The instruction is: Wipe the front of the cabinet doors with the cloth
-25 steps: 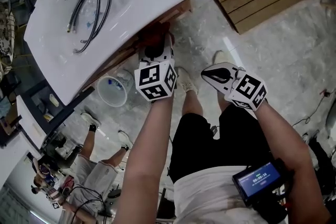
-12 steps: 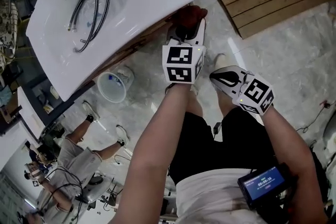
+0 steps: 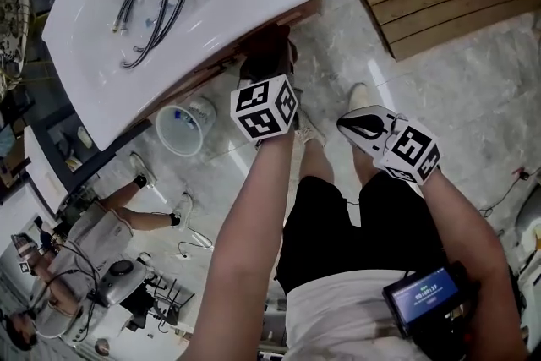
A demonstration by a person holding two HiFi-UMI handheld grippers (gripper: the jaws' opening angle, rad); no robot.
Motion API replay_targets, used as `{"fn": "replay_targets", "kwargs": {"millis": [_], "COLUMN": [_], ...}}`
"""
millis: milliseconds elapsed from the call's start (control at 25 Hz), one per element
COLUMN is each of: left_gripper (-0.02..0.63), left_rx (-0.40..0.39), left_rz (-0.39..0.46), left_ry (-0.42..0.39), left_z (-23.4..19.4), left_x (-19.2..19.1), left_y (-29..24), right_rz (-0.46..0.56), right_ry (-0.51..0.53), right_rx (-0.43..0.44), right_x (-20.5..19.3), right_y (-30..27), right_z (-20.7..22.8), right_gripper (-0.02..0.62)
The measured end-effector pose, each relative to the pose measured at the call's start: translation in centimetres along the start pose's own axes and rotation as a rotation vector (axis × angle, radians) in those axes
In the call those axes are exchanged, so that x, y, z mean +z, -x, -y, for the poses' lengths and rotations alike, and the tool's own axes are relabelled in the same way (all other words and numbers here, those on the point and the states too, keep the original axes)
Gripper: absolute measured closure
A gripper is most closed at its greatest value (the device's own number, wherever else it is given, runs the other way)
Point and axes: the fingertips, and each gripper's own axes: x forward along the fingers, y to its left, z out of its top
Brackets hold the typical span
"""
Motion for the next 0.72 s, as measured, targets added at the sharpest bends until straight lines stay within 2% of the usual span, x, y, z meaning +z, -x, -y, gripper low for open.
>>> {"fn": "replay_targets", "kwargs": {"millis": [280,480,600,720], "left_gripper": [0.488,0.488,0.488,0.488], "left_rx": [0.179,0.273,0.277,0.241], "left_rz": [0.08,0.076,0.049,0.023], "left_ry": [0.091,0.11,0.074,0.016], "left_z": [-7.9,-11.8,-11.7,-10.4], "left_x": [-0.3,-1.4,-2.1,-2.4], "left_y": [6.2,8.5,7.7,6.0], "right_rz": [-0.011,-0.021,-0.027,-0.031], "right_ry": [0.024,0.034,0.031,0.025], "right_rx": [0.025,0.039,0.046,0.043], "right_x": [1.0,0.9,0.2,-0.2], "right_y": [-1.4,-2.2,-2.1,-2.2], "right_z": [-1.1,-1.4,-1.6,-1.8], "right_gripper": [0.581,0.581,0.581,0.581]}}
